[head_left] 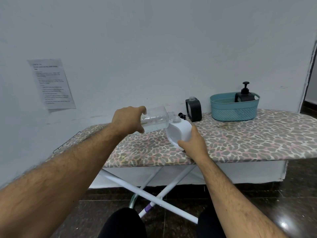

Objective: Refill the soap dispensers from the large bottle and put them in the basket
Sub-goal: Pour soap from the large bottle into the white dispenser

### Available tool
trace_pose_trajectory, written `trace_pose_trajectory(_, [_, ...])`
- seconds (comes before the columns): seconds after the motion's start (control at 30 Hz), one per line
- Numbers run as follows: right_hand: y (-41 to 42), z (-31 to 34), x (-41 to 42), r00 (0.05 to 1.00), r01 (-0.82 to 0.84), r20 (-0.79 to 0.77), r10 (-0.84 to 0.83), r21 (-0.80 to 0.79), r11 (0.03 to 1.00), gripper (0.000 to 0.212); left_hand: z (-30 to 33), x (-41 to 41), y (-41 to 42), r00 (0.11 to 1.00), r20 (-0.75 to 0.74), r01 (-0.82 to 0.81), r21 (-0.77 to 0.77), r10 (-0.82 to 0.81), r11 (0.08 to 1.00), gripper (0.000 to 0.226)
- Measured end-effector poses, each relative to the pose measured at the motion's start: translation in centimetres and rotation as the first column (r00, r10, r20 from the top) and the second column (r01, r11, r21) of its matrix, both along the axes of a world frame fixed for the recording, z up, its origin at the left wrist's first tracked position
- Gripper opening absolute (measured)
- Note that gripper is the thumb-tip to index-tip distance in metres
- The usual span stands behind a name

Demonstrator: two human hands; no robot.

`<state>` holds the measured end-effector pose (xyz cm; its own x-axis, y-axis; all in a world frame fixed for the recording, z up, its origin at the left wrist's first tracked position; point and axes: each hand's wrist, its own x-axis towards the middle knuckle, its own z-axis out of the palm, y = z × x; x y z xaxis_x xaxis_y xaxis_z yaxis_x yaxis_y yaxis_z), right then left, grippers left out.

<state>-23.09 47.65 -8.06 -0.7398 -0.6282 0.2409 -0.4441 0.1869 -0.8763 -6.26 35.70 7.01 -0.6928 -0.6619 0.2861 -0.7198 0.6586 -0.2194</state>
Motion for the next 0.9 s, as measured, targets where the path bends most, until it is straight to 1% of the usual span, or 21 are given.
trace_pose_trajectory(0.9, [0.05,-0.05,-0.51,0.999,-0.026,-0.021,0.026,-0.007,1.0,0.077,0.35,-0.33,0.14,1.0,0.028,-0.001,-0.011,0.001,1.0,0.071])
